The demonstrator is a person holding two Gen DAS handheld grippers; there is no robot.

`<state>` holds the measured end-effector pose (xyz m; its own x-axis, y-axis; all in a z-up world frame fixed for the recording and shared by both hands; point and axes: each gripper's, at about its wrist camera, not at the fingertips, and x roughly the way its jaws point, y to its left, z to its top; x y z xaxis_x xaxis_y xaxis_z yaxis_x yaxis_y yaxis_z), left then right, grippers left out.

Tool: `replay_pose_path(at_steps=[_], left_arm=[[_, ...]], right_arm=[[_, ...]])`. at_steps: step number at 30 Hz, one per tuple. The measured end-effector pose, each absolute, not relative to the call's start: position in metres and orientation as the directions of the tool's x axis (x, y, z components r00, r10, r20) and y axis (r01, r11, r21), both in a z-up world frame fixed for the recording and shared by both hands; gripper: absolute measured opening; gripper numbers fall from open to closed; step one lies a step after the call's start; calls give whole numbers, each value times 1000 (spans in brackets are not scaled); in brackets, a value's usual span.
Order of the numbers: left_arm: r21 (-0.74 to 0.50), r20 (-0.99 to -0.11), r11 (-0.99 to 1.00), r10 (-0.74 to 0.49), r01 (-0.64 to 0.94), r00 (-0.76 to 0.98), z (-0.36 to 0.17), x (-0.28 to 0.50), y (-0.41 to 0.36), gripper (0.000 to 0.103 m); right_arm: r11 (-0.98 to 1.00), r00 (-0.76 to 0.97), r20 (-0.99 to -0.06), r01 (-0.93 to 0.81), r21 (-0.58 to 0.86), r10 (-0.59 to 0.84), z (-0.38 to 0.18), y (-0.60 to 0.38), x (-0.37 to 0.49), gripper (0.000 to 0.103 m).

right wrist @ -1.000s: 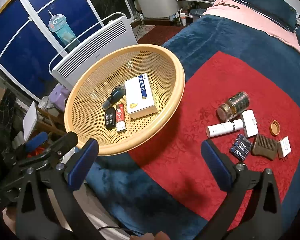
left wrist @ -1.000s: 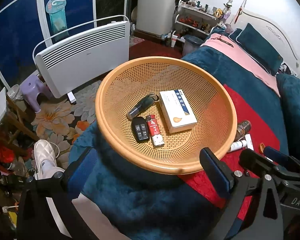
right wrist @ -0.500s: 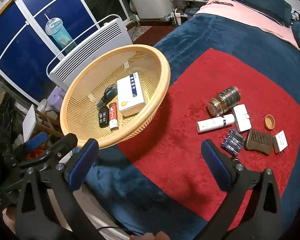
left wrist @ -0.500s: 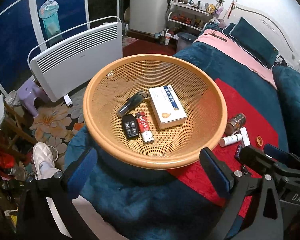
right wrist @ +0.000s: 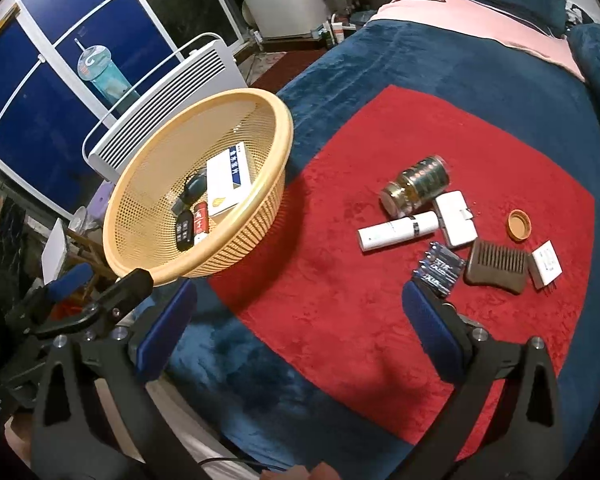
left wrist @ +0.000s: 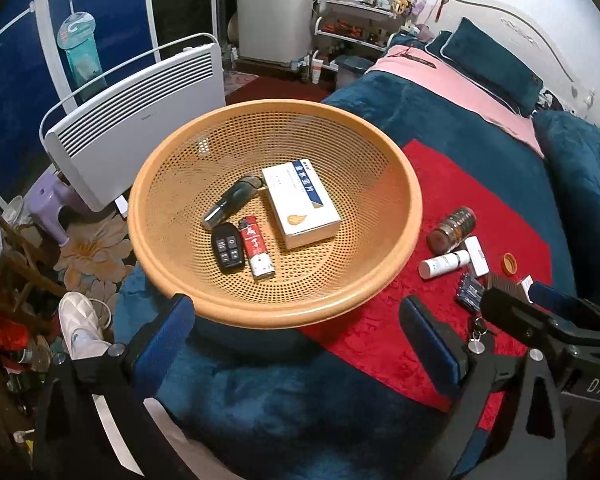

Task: Organize rigid objects
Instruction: 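Withdraw both open tools from the basket back over the remaining items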

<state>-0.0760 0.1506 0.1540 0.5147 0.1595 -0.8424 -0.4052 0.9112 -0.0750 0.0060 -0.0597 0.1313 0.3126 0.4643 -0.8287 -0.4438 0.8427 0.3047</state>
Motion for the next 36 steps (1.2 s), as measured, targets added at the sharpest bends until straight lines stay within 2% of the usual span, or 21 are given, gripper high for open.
replay_pose_path(at_steps=[36], left_arm=[[-101, -880, 949, 54, -298, 472, 128, -50, 88, 102]], right_arm=[[880, 310, -844, -338, 333, 439, 106, -127, 22, 103]])
